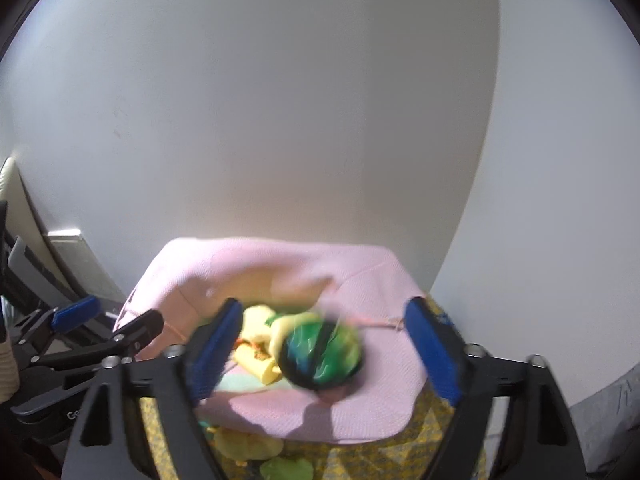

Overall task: Organize objects
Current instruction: 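Lift duck and ball over the basket and open both tools to drop them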

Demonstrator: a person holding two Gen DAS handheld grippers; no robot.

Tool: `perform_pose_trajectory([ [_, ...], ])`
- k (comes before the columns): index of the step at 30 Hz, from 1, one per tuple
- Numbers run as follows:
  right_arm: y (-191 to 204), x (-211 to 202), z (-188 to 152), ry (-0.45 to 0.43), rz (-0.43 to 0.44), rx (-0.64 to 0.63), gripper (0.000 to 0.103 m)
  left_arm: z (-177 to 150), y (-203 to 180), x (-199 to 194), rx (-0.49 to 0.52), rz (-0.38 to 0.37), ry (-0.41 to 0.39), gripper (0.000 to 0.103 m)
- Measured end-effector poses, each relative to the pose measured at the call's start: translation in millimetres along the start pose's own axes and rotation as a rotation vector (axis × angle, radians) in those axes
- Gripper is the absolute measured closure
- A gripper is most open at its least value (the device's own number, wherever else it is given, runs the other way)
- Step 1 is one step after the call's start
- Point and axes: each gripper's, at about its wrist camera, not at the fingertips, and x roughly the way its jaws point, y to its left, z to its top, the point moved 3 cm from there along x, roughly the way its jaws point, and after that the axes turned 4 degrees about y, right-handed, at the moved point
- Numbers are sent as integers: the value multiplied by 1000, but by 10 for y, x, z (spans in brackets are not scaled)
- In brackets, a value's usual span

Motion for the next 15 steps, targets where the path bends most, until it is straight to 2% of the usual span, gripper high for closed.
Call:
perform_pose_trajectory([
  [5,-92,-38,-62,-2,2,23,15,-6,-16,-30,3,-4,-2,19],
  [11,83,24,-69,2,19,23,15,-34,-1,-109,6,2,-11,18],
  [15,19,-73,29,1,25,25,15,-57,39,-199,2,8,-19,17],
])
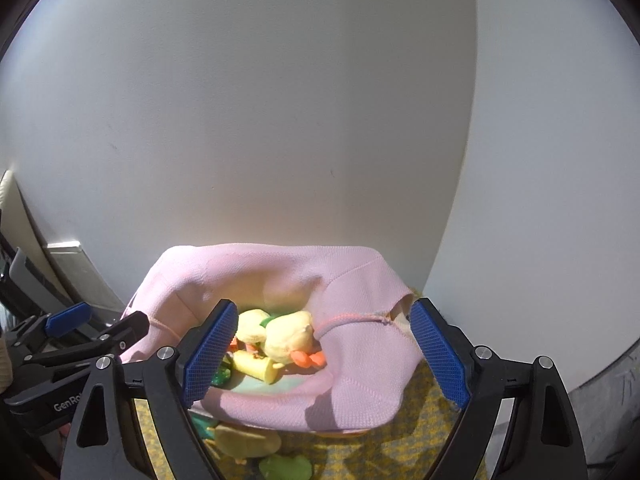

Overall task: Organize objects
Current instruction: 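Lift duck and ball over the basket and open both tools to drop them, then move both open tools back toward the toys beside the basket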

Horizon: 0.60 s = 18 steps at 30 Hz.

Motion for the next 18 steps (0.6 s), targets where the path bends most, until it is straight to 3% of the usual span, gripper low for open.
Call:
perform_pose_trajectory([
  [18,118,-378,-117,-24,34,-31,15,-233,242,-388,-25,14,-30,14],
])
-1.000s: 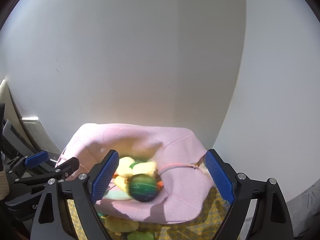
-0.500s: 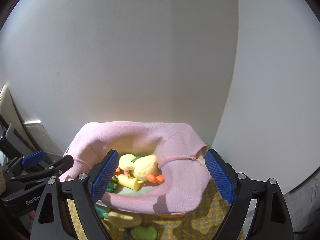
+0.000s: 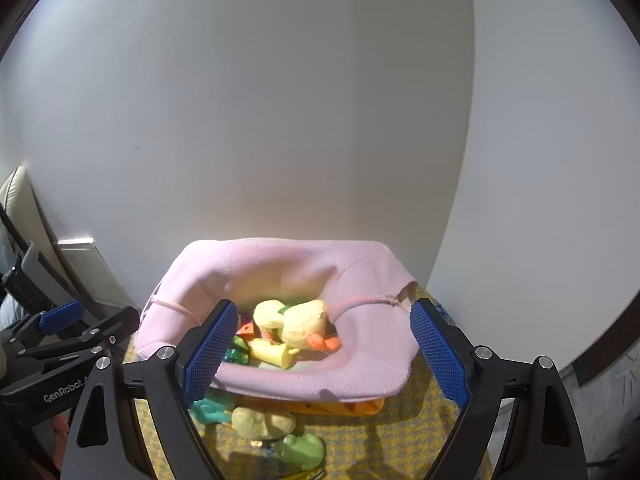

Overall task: Organize objects
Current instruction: 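Move both open tools back toward the toys beside the basket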

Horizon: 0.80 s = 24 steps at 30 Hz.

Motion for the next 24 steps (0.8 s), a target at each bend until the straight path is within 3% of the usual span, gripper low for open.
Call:
perform_pose_trajectory([
  [13,13,-63,-416,48,-5,5,15,-427,62,-138,35,23,5,10],
  [24,14,32,-828,107,-13,12,15,-759,269,-21,14,39,31,9],
])
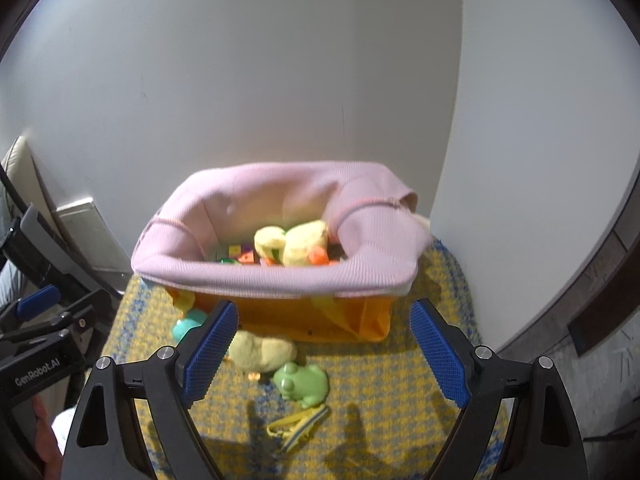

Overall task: Organize objects
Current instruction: 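Move both open tools back toward the toys beside the basket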

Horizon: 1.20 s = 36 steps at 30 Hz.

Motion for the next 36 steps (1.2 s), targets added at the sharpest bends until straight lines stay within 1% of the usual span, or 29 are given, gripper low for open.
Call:
perform_pose_trajectory([
  [18,164,530,-784,124,-13,-8,15,-782,212,398,-1,23,74,9],
  [24,234,704,-996,163,-18,-10,15,-966,215,486,26,40,74,9],
  [25,242,726,-1023,169,-28,6,15,-993,215,500,29,44,73,9],
  [32,315,895,-1186,203,-44,18,15,-1112,222,600,35,69,85,9],
  [34,332,937,-1229,216,-44,19,17,-1145,235,632,35,78,91,9],
  [36,345,993,-1268,235,-40,15,26,-1176,247,661,31,82,101,9],
])
